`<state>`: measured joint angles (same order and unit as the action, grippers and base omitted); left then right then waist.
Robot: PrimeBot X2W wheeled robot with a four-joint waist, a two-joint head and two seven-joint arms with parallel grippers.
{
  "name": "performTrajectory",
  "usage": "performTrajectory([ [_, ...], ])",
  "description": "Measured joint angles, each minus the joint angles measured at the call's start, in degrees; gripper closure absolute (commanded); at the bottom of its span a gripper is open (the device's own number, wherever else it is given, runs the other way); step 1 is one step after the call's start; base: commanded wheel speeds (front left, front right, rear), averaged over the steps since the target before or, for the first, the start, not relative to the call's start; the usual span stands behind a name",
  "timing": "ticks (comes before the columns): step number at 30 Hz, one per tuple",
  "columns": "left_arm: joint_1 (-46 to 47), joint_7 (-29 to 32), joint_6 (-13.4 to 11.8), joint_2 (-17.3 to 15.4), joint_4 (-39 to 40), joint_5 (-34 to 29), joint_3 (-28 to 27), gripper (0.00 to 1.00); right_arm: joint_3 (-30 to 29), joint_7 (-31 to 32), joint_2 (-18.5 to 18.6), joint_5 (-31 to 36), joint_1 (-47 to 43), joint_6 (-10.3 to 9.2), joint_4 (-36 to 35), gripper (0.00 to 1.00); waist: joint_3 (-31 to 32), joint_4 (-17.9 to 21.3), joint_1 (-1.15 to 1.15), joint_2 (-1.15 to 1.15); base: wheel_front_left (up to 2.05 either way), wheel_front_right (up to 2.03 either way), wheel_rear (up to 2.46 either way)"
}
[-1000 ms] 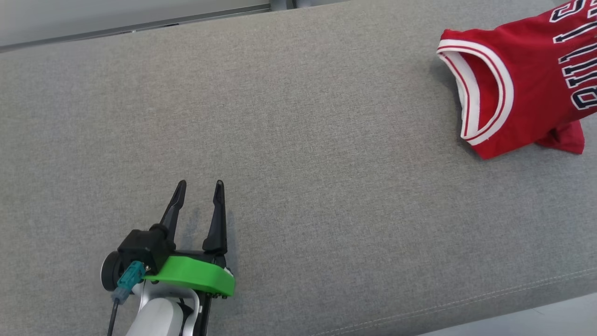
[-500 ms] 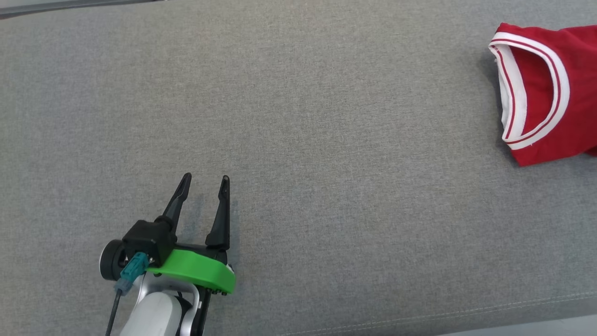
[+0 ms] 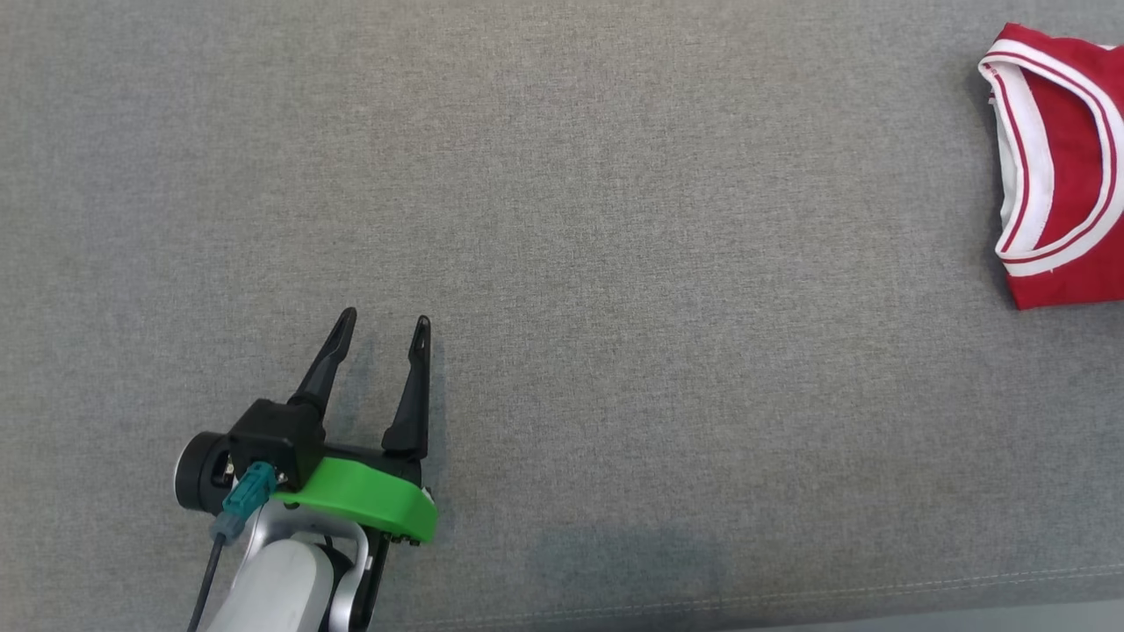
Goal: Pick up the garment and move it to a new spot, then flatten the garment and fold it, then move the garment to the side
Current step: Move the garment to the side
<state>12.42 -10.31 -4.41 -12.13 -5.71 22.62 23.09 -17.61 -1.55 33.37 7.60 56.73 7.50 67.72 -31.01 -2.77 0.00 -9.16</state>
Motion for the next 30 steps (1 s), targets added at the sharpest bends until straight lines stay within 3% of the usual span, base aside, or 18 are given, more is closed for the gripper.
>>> performTrajectory([
  [1,0.0,0.09,-0.13,-0.09,0.12,-0.04,0.01,0.0,-0.68,-0.19,-0.19,0.96,-0.01,0.0,-0.04,0.72,-0.23,-0.02,0.0,0.0,0.0,0.0,0.0],
  [2,0.01,0.18,-0.14,-0.16,0.19,-0.04,0.04,0.0,-1.4,-0.86,-0.41,2.0,-0.01,0.0,-0.35,0.32,-0.44,-0.01,0.0,0.0,0.0,0.0,0.0],
  [3,0.01,0.23,-0.16,-0.25,0.32,-0.05,0.08,0.0,-2.08,-1.77,-0.67,3.3,-0.03,0.0,-0.88,0.0,-0.62,0.03,0.0,-0.01,0.0,0.0,0.0],
  [19,0.59,0.81,-0.88,-1.21,1.21,-0.21,0.21,0.0,-10.79,-8.26,-4.9,12.11,0.55,0.0,-1.81,0.0,-1.03,1.72,0.0,-0.01,0.0,0.0,0.0],
  [30,0.59,-0.45,-0.81,0.01,-0.64,1.86,0.22,0.0,-7.15,-12.65,-7.89,11.71,3.64,0.0,1.8,0.0,3.19,3.21,0.0,-0.01,0.0,0.0,0.0],
])
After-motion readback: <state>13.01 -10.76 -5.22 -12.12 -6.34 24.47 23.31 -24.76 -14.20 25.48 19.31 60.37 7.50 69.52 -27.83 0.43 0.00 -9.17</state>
